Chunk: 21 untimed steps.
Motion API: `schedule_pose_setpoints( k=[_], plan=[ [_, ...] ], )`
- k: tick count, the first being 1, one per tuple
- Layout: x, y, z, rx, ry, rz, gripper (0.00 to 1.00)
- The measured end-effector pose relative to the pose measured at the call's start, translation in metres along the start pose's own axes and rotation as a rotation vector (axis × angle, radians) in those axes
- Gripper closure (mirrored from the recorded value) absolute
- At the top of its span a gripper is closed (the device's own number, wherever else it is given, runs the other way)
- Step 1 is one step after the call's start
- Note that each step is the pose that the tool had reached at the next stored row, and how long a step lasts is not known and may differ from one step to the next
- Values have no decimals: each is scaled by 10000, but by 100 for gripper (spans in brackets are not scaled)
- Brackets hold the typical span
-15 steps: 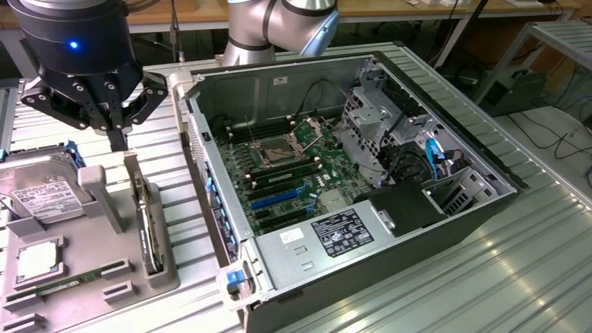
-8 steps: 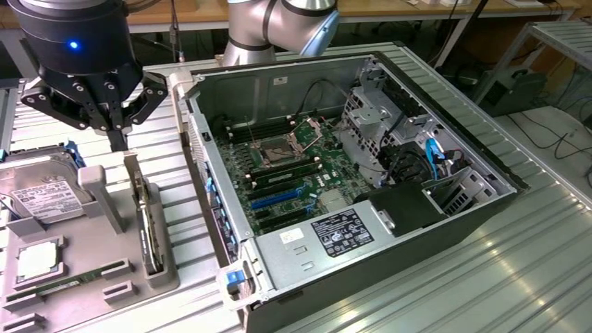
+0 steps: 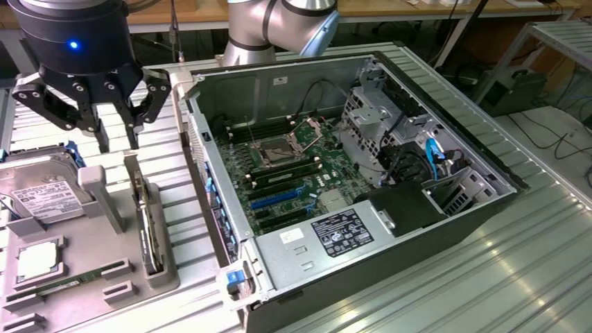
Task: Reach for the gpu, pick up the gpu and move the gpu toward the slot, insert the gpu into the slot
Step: 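Pick up the gpu and move the gpu toward the slot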
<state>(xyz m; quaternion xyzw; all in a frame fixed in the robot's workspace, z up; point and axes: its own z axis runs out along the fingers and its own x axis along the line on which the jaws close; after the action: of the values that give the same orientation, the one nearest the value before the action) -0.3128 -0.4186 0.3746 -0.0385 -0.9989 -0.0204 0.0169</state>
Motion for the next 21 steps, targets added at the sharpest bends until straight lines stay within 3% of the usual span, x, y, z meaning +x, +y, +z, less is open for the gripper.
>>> schedule_pose_setpoints(
  k=[1, 4, 5, 9, 16, 21],
  plan=[
    [0, 0, 0, 0, 0, 0, 64],
    [0, 0, 0, 0, -1, 0, 46],
    [0, 0, 0, 0, 0, 0, 46],
    [0, -1, 0, 3, 1, -14, 28],
    [-2, -28, 8, 52, 30, -832, 28],
    [-3, -43, 20, 59, 20, -1044, 28]
  ],
)
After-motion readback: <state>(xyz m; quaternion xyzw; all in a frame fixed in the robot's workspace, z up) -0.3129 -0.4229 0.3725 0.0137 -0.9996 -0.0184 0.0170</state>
